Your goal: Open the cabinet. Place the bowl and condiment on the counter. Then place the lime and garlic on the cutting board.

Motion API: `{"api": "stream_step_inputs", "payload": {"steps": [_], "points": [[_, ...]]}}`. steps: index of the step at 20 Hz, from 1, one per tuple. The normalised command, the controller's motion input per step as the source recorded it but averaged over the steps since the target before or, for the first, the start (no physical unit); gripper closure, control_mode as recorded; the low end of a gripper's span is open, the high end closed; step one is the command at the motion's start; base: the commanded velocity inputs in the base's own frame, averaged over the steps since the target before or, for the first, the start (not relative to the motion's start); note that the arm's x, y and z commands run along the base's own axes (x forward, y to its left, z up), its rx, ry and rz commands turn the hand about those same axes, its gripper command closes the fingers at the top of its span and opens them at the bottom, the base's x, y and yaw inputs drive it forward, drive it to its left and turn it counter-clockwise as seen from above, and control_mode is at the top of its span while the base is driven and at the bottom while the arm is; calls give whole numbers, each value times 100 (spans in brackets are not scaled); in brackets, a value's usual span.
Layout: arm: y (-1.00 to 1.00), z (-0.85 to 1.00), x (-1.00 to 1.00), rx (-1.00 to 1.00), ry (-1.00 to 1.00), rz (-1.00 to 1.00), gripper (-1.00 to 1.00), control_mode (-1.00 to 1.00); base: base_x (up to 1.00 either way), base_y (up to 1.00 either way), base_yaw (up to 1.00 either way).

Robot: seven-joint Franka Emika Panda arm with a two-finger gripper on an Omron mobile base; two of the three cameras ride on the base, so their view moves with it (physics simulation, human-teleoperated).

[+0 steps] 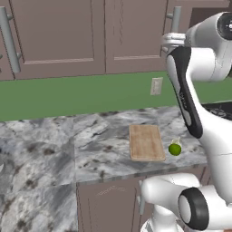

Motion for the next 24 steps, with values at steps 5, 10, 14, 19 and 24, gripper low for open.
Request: {"api": "stream_step_inputs", "payload": {"steps": [5,10,14,19,24], "points": [[-22,-17,19,7,8,2,-100,-100,0,0,0],[-34,-26,29,9,5,5,-100,-100,0,0,0],[-7,-22,41,0,0,5,-100,-100,0,0,0],[0,-18,58,0,0,6,-100,-100,0,0,0],[0,-12,60,0,0,5,-100,-100,0,0,0]]}}
